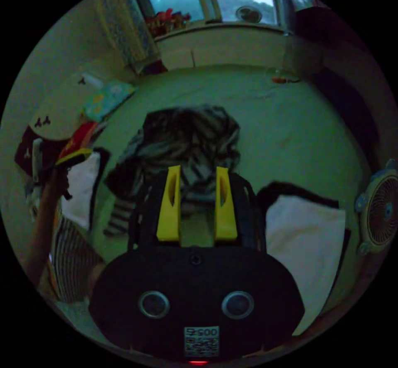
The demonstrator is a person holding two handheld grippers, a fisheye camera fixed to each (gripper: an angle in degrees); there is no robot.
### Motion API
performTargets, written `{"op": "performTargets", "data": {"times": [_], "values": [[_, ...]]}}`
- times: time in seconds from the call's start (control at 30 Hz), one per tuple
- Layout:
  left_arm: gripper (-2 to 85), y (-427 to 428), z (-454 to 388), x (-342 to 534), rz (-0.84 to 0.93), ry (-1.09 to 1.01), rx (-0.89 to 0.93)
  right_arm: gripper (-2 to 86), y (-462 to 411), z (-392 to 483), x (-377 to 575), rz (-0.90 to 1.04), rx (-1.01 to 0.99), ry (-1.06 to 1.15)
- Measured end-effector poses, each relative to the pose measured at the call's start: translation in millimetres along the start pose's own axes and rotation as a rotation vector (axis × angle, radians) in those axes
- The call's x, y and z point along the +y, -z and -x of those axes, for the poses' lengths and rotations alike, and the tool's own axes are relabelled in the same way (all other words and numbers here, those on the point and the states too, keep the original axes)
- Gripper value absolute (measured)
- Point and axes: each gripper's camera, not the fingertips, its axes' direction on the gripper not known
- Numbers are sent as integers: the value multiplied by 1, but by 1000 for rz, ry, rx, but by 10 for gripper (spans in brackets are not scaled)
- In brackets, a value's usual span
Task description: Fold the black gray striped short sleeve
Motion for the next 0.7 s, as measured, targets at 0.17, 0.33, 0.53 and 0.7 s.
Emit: {"op": "performTargets", "data": {"times": [0.17,0.33,0.53,0.7], "values": [[160,-30,-28,102,118,-20,87,122,-20,10,72,32,-43,24],[186,-71,-43,162,214,41,149,131,-25,9,80,-10,13,-76],[106,-78,-53,192,190,39,-4,119,-40,-6,67,-66,-166,-217],[48,-49,-48,212,119,35,143,6,-30,11,73,-126,-262,-245]]}}
